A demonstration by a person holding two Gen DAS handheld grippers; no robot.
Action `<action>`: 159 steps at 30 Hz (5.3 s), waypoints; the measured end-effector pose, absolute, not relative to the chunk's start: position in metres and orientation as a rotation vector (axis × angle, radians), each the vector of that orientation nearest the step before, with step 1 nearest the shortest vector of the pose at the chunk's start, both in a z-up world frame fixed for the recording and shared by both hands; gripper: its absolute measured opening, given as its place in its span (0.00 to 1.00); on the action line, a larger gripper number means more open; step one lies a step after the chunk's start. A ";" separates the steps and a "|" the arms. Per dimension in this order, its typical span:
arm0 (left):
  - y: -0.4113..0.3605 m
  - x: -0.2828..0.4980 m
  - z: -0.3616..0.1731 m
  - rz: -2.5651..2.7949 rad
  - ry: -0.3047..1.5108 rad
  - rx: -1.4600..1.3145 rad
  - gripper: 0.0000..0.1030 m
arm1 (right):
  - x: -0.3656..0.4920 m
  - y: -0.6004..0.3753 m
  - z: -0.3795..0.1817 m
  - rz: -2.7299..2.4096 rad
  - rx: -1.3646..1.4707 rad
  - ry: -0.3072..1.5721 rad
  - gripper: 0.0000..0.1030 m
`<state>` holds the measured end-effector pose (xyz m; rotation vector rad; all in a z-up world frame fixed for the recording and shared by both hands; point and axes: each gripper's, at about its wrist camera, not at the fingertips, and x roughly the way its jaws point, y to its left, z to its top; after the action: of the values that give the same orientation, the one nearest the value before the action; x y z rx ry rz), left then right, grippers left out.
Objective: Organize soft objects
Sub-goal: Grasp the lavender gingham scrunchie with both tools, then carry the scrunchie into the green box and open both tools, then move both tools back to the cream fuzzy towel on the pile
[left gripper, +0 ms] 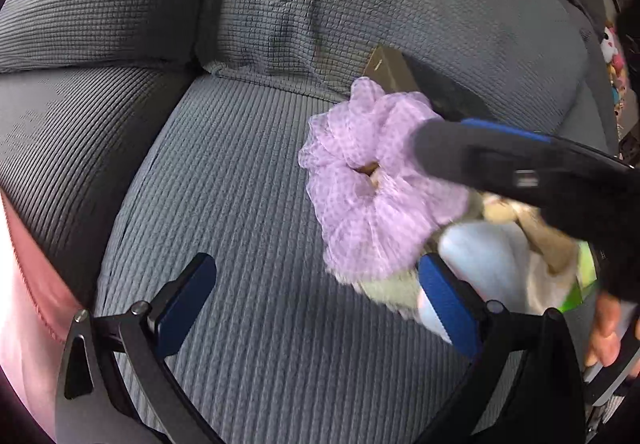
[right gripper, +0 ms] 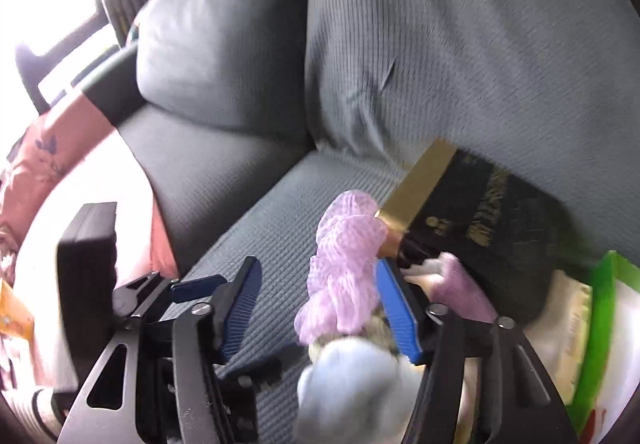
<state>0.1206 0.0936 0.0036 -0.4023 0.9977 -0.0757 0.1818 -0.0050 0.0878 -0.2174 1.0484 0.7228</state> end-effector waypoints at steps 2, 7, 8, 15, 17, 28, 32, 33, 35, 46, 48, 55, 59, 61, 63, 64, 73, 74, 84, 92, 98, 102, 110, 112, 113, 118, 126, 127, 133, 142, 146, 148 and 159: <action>0.091 0.129 0.001 -0.083 1.004 -0.394 0.91 | 0.192 0.005 0.076 0.716 -0.235 1.087 0.52; 0.086 0.145 -0.007 -0.082 1.009 -0.370 0.88 | 0.210 0.013 0.063 0.696 -0.237 1.133 0.39; 0.085 0.149 -0.009 -0.086 1.009 -0.373 0.82 | 0.212 0.012 0.061 0.693 -0.241 1.137 0.32; 0.074 0.168 -0.018 -0.090 1.016 -0.349 0.52 | 0.225 0.011 0.050 0.684 -0.249 1.179 0.13; 0.073 0.171 -0.018 -0.094 1.007 -0.343 0.37 | 0.228 0.011 0.048 0.690 -0.235 1.182 0.12; 0.092 0.161 -0.016 -0.147 0.955 -0.376 0.12 | 0.225 -0.002 0.051 0.720 -0.166 1.183 0.08; 0.097 0.148 -0.009 -0.133 0.941 -0.354 0.12 | 0.219 -0.005 0.054 0.722 -0.158 1.171 0.08; 0.099 0.145 -0.006 -0.132 0.939 -0.343 0.12 | 0.217 -0.007 0.057 0.731 -0.147 1.165 0.08; 0.097 0.140 -0.001 -0.122 0.930 -0.320 0.12 | 0.211 -0.010 0.062 0.744 -0.134 1.149 0.08; 0.112 0.088 0.038 -0.061 0.892 -0.295 0.12 | 0.165 -0.012 0.083 0.793 -0.079 1.069 0.08; 0.106 0.081 0.050 -0.056 0.881 -0.269 0.12 | 0.157 -0.012 0.093 0.798 -0.081 1.042 0.08; 0.070 0.078 0.096 -0.074 0.828 -0.201 0.12 | 0.139 -0.036 0.133 0.754 -0.082 0.934 0.08; 0.038 0.083 0.111 -0.112 0.816 -0.181 0.12 | 0.133 -0.070 0.153 0.710 -0.072 0.880 0.08; 0.016 0.089 0.119 -0.137 0.806 -0.157 0.12 | 0.131 -0.088 0.159 0.683 -0.063 0.860 0.08; -0.008 0.095 0.124 -0.161 0.802 -0.138 0.12 | 0.131 -0.106 0.165 0.652 -0.045 0.845 0.08; -0.021 0.098 0.126 -0.178 0.803 -0.131 0.12 | 0.132 -0.120 0.166 0.637 -0.034 0.838 0.08; -0.140 0.132 0.121 -0.343 0.845 -0.072 0.12 | 0.139 -0.238 0.164 0.441 0.017 0.821 0.08; -0.149 0.138 0.118 -0.357 0.851 -0.073 0.12 | 0.139 -0.250 0.163 0.422 0.022 0.823 0.08; -0.228 0.180 0.079 -0.416 0.963 -0.030 0.13 | 0.145 -0.335 0.122 0.273 0.082 0.885 0.08; -0.251 0.195 0.058 -0.404 1.011 0.044 0.29 | 0.151 -0.358 0.101 0.210 0.067 0.941 0.08; -0.250 0.196 0.054 -0.407 1.006 0.030 0.59 | 0.148 -0.374 0.096 0.164 0.061 0.948 0.13; -0.246 0.192 0.063 -0.397 0.988 0.030 0.68 | 0.143 -0.382 0.102 0.122 0.055 0.923 0.41; -0.219 0.175 0.078 -0.371 0.955 -0.034 0.99 | 0.114 -0.402 0.129 0.072 0.099 0.826 0.81; -0.214 0.165 0.084 -0.372 0.935 -0.037 0.99 | 0.104 -0.401 0.133 0.075 0.103 0.814 0.81; -0.211 0.159 0.087 -0.374 0.926 -0.038 0.99 | 0.098 -0.400 0.134 0.079 0.108 0.808 0.81; -0.196 0.130 0.102 -0.370 0.869 -0.030 0.99 | 0.073 -0.394 0.139 0.093 0.141 0.787 0.81; -0.174 0.091 0.118 -0.365 0.797 -0.024 0.99 | 0.039 -0.372 0.147 0.126 0.156 0.777 0.81; -0.171 0.086 0.117 -0.361 0.793 -0.024 0.99 | 0.035 -0.368 0.148 0.128 0.154 0.778 0.81; -0.148 0.064 0.112 -0.317 0.789 -0.051 0.99 | 0.022 -0.344 0.151 0.163 0.126 0.788 0.81; -0.114 0.042 0.101 -0.272 0.801 -0.108 0.99 | 0.012 -0.302 0.147 0.229 0.081 0.810 0.81; -0.090 0.036 0.093 -0.242 0.814 -0.152 0.99 | 0.009 -0.286 0.138 0.254 0.070 0.832 0.81; -0.072 0.034 0.088 -0.206 0.819 -0.163 0.99 | 0.008 -0.276 0.132 0.266 0.053 0.838 0.81; 0.014 0.015 0.050 -0.087 0.878 -0.289 0.99 | 0.007 -0.230 0.089 0.358 -0.012 0.893 0.81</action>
<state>0.0146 0.0145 0.0498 -0.2890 0.8784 -0.0866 0.0071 -0.2298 0.0888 -0.0118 0.8934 0.3578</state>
